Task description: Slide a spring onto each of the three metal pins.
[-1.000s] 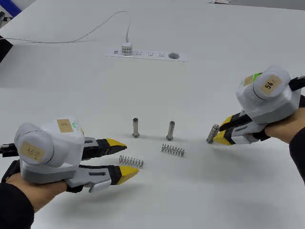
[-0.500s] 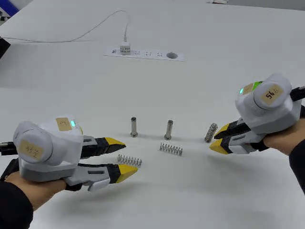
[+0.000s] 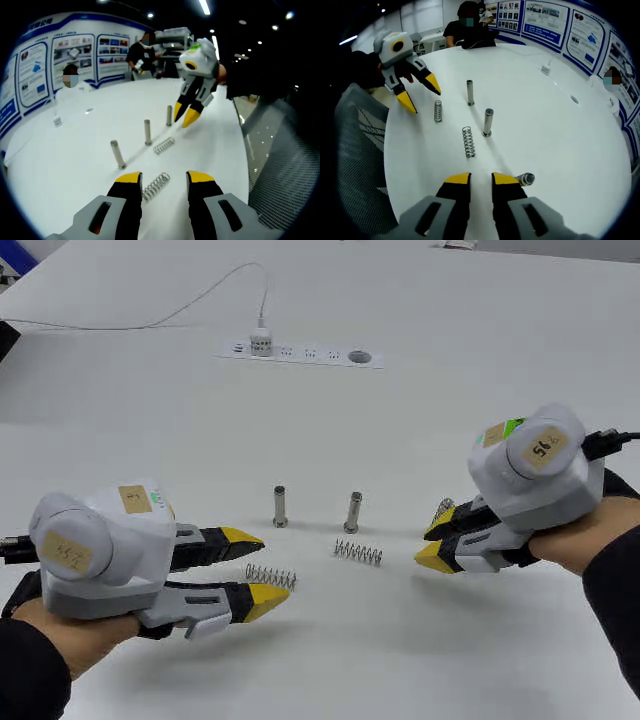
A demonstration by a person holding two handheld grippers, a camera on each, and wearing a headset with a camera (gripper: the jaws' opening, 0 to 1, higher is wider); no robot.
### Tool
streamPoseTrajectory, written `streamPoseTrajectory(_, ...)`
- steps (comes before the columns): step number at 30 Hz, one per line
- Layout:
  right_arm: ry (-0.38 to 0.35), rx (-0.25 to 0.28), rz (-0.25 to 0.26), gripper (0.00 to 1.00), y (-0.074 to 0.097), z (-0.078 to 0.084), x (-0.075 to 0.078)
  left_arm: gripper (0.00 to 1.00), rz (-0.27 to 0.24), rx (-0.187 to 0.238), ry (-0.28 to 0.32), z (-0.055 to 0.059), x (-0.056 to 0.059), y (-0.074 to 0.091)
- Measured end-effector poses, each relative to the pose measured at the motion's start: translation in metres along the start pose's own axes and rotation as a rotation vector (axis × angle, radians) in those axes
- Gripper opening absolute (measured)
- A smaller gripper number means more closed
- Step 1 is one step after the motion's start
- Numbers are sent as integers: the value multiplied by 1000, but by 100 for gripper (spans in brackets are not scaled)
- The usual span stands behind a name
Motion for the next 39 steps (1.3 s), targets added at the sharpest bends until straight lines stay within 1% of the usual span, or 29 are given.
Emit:
streamPoseTrajectory(4, 16, 10, -13, 17, -6, -8, -1, 36, 1, 1, -2, -1, 0, -1)
streamPoseTrajectory(9, 45, 9, -35, 17, -13, -16, -3, 36, -1, 1, -3, -1, 0, 0)
streamPoseTrajectory(18, 92, -7, -74, 17, -27, -25, -7, 35, 0, 1, -3, -2, 0, -1)
streamPoseTrajectory(26, 112, -33, -104, 17, -38, -24, -8, 35, 1, -1, -4, -1, -1, 0)
streamPoseTrajectory(39, 124, -62, -126, 16, -47, -21, -10, 35, 3, -4, -6, 1, -3, -1)
Point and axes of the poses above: the centre of the closed fingertips' face, and the gripper's own axes: y roughly backward along the fingers, x roughly to its right, z roughly out of its underside, the point moved 6 cm from there along y, roughly backward along the fingers, and after that the axes turned 10 degrees about y, right-handed, at the moved point
